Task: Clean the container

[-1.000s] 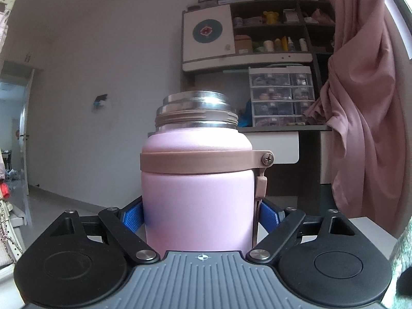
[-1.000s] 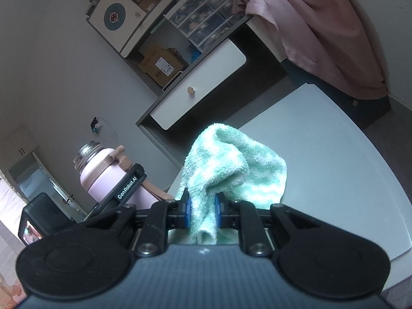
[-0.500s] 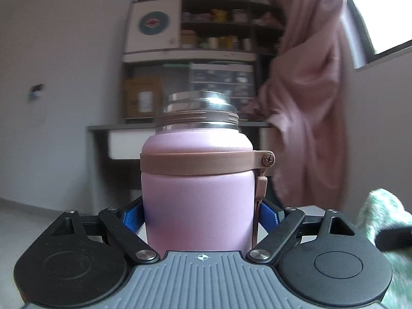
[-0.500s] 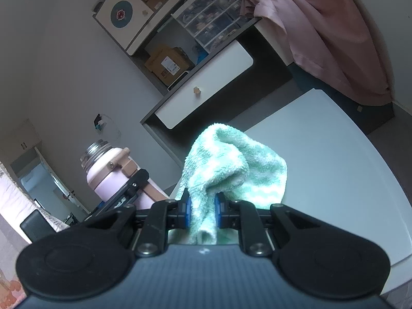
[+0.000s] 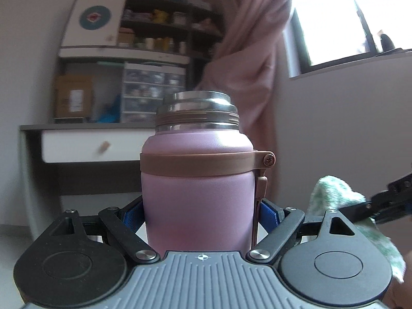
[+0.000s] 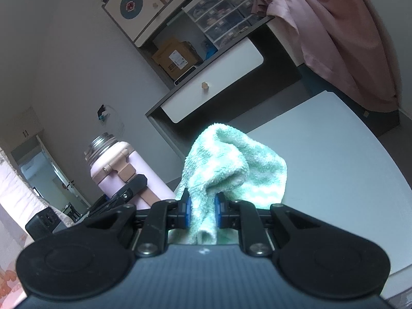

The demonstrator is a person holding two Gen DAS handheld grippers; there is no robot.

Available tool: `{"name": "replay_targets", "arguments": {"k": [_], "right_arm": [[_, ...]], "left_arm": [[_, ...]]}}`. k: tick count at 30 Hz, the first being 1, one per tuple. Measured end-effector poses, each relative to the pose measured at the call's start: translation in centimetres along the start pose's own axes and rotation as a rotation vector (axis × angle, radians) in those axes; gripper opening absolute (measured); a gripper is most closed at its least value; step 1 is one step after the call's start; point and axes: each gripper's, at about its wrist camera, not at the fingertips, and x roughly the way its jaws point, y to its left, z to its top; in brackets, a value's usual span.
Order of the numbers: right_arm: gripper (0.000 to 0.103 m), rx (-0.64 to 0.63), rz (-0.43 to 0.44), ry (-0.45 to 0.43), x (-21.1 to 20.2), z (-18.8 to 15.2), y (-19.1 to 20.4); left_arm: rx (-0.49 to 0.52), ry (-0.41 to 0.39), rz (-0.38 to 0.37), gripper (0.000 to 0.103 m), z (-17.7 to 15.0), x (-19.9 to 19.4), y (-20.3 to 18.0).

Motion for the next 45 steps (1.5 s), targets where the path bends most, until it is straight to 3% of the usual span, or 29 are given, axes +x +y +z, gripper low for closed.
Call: {"name": "replay_targets", "arguments": {"k": [4, 8, 20, 25, 35, 41, 45], "right_arm": [[0.017, -0.022, 0.009, 0.009, 0.2, 0.2, 0.2], [0.017, -0.058, 0.045, 0.026, 0.8, 0.5, 0.3], [0.017, -0.11, 0.21, 0.006, 5.5, 3.8, 2.3], [0.017, -0.125, 0.309, 0.043, 7.8, 4.5, 2.7], [0.017, -0.038, 0.447, 0.132, 10.7, 5.3, 0.7], [0.017, -0.063, 0.409, 0.161, 11.2, 4.5, 0.4], [0.017, -0.089, 0.321, 0.233, 11.9, 3.4, 0.3]], "left_arm": [[-0.033, -0.016, -0.119, 0.087, -1.2, -0.2, 1.4], [-0.032, -0.023, -0.168, 0.087, -2.1, -0.3, 1.8], [-0.013, -0.021, -0.13, 0.087, -2.3, -1.3, -0.4], [-0.014, -0.019, -0.123, 0.087, -2.1, -2.3, -0.6], [-0.014, -0.013, -0.111, 0.087, -1.2, -2.4, -0.4], [-0.015, -0.01, -0.107, 0.088, -0.7, -1.4, 0.1], [-0.017, -0.009, -0.108, 0.088, -0.8, -2.1, 0.0]]}}
